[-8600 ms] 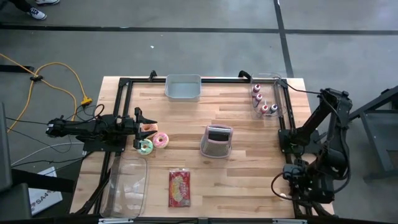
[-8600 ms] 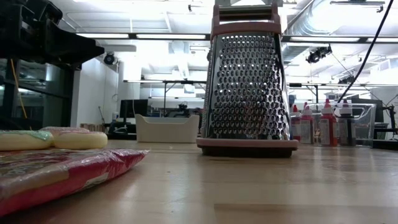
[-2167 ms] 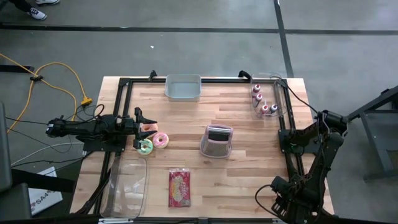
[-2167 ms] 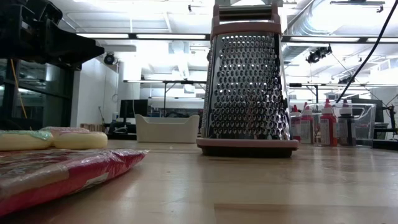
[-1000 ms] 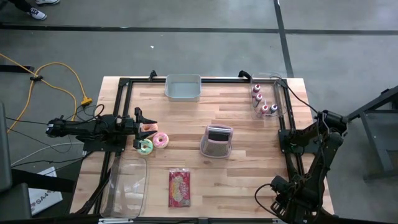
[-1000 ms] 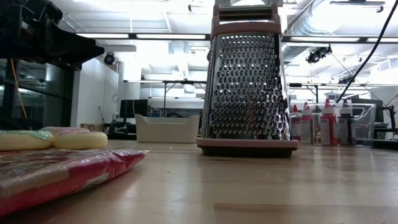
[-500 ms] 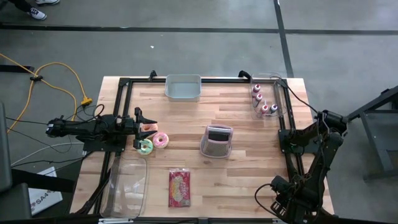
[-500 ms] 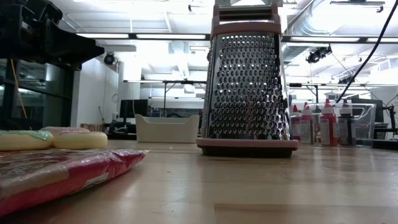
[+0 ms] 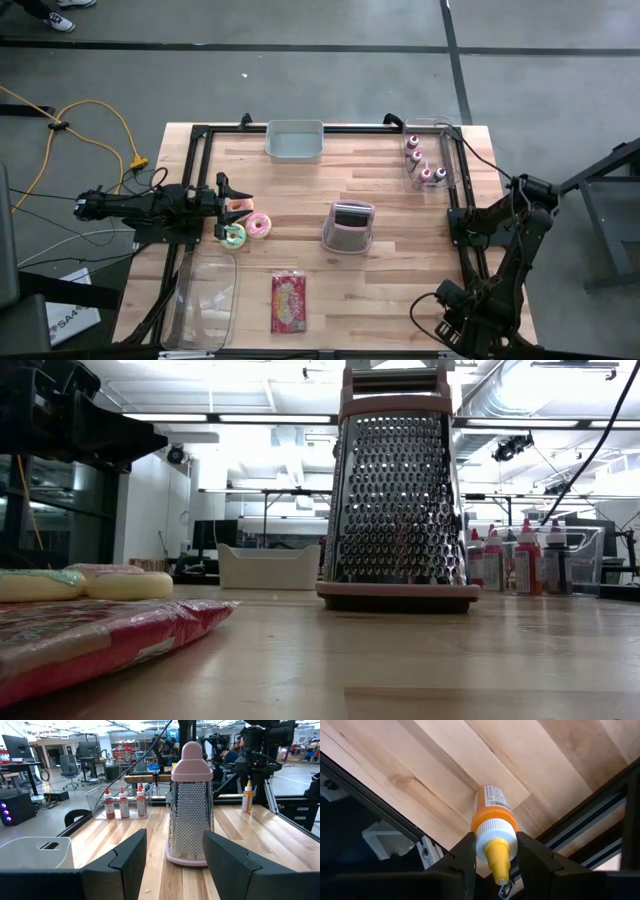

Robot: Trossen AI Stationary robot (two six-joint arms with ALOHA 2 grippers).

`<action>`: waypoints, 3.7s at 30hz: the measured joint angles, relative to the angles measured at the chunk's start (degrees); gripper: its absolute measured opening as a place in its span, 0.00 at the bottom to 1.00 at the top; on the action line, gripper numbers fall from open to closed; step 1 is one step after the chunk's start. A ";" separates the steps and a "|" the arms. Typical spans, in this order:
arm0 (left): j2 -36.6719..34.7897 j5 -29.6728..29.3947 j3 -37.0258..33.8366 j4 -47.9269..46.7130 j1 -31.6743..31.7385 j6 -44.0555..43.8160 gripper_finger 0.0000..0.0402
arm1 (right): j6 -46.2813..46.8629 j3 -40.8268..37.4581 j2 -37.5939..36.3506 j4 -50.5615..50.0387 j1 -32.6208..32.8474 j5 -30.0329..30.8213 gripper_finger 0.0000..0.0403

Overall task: Pick & Place Food Item
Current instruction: Put the yellow food coloring into the right transparent bin

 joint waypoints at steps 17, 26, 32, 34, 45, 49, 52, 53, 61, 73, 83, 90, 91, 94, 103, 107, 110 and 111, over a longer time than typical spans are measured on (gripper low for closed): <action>0.02 0.00 0.00 0.01 -0.01 0.00 0.47 | -5.37 0.00 -11.39 -6.30 -2.74 0.07 0.27; 0.02 0.00 0.00 0.00 0.00 0.00 0.47 | -7.47 0.00 -11.39 -7.75 -4.05 0.36 0.26; 0.01 0.00 0.02 0.00 0.00 -0.02 0.47 | -14.66 0.00 -12.29 -9.29 -8.67 0.75 0.26; 0.00 0.00 0.00 0.00 -0.02 0.00 0.47 | -17.38 0.00 -13.15 -9.91 -10.80 1.67 0.27; 0.01 0.00 0.02 0.00 -0.01 -0.02 0.47 | -37.33 0.00 -18.12 -14.60 -28.38 2.05 0.27; 0.00 0.00 0.00 0.00 -0.02 -0.02 0.47 | -45.42 0.00 -19.04 -16.13 -36.19 2.25 0.27; 0.00 0.00 0.02 0.00 0.00 -0.02 0.47 | -50.60 0.00 -19.10 -17.01 -41.27 1.72 0.27; 0.02 0.00 0.00 0.00 0.00 -0.01 0.47 | -52.08 0.00 -19.10 -17.01 -42.79 1.52 0.27; 0.00 0.00 0.00 0.00 -0.02 0.00 0.47 | -65.13 0.00 -19.10 -16.71 -56.19 -0.15 0.27; 0.02 0.00 0.00 0.00 0.00 0.00 0.47 | -79.99 0.00 -19.10 -12.77 -76.13 -1.87 0.27; 0.00 0.00 0.02 0.00 -0.02 0.00 0.47 | -89.23 0.00 -19.10 -7.54 -89.38 -1.86 0.27; 0.02 0.00 0.00 0.00 -0.02 -0.01 0.47 | -92.83 1.91 -19.10 -7.48 -95.23 -1.63 0.26; 0.02 0.00 0.02 0.00 -0.02 0.00 0.47 | -93.32 2.59 -19.10 -7.65 -95.65 -1.60 0.26; 0.01 0.00 0.02 0.00 -0.02 -0.01 0.47 | -94.08 4.87 -19.10 -8.91 -96.47 -1.30 0.26; 0.01 0.00 0.00 0.00 -0.01 0.00 0.47 | -94.02 13.56 -19.10 -19.75 -96.88 4.26 0.27; 0.02 0.00 0.01 0.00 -0.01 -0.01 0.47 | -94.04 16.87 -19.10 -23.81 -96.88 6.50 0.27; 0.02 0.00 0.00 0.00 0.00 0.00 0.47 | -94.06 18.32 -19.10 -26.03 -96.94 6.97 0.27; 0.01 0.00 0.00 0.00 0.00 -0.01 0.47 | -94.02 18.53 -19.10 -26.66 -97.22 6.98 0.27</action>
